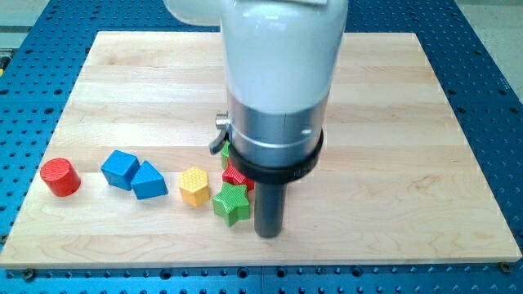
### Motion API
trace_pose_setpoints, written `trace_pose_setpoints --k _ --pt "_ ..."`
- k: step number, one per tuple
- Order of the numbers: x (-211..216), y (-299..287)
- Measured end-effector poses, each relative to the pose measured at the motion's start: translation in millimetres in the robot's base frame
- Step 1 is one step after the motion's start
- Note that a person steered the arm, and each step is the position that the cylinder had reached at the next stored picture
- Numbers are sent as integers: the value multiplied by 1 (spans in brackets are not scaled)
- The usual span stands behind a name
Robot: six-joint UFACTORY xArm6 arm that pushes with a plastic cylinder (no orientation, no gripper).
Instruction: Separate the red star and the green circle from the other blocks
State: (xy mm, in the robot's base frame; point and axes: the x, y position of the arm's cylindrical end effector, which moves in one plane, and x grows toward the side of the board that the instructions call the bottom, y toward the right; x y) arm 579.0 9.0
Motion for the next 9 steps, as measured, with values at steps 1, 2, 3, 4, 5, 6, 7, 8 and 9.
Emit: trace_pose_setpoints --k 1,2,3,4,5,6,7,8,9 --pt "-17 -16" --pt "-17 -29" --pt "-35 -31" --pt "-62 -31" --pt "-74 -31" --pt "-74 -30" --pt "-74 -29" --pt "-80 -55" --pt "-80 -64"
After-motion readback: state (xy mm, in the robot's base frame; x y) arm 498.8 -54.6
